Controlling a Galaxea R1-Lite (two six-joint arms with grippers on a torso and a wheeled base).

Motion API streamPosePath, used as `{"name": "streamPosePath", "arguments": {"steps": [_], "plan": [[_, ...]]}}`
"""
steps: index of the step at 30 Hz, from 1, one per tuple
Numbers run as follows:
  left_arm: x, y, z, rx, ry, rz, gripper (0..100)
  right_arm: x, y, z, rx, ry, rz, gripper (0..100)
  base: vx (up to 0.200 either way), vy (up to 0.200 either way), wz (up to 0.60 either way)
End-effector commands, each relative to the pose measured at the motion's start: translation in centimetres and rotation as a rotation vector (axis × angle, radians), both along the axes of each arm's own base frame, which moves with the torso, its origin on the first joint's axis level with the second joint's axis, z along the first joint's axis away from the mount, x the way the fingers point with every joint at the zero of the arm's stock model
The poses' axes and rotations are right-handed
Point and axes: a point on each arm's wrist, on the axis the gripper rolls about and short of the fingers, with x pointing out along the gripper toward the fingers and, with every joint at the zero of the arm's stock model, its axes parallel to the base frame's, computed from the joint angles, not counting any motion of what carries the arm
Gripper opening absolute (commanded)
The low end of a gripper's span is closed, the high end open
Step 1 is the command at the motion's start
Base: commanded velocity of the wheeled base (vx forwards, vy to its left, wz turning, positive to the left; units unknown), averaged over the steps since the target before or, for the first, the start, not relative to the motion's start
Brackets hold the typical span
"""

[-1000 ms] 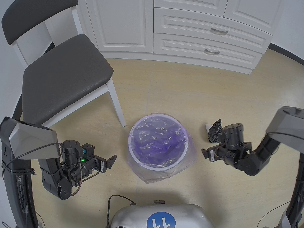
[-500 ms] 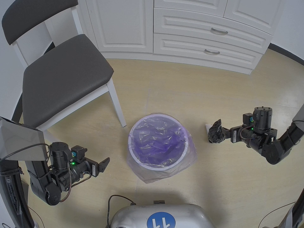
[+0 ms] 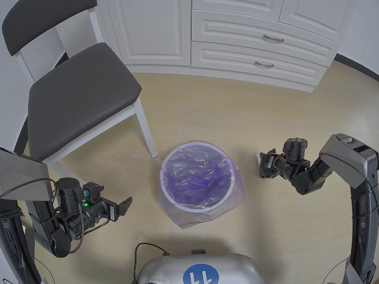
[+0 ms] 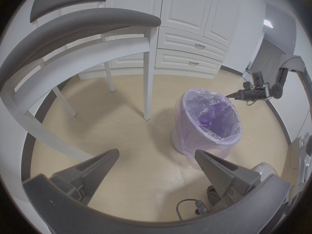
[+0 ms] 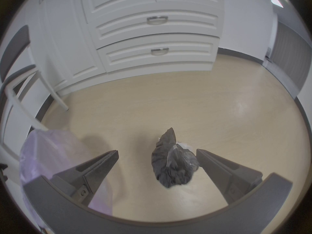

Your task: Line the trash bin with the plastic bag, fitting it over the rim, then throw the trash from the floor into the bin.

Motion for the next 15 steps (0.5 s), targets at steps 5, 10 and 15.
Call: {"name": "streamPosePath", "arguments": {"steps": [5, 10, 15], "plan": [[0.3, 0.9, 0.2, -0.006, -0.012, 0.034, 100, 5.0, -0.1, -9.0, 0.107, -0.008, -0.115, 100, 0.0, 0.0, 0.0], [0.6, 1.0, 0.0, -0.005, -0.007, 0.039, 100, 6.0, -0.8, -9.8, 0.114, -0.04, -0.137, 100, 0.0, 0.0, 0.0], [0.7, 1.1, 0.0, -0.006, -0.012, 0.046, 100, 6.7, -1.8, -10.4, 0.11, -0.056, -0.18, 100, 0.0, 0.0, 0.0]]}}
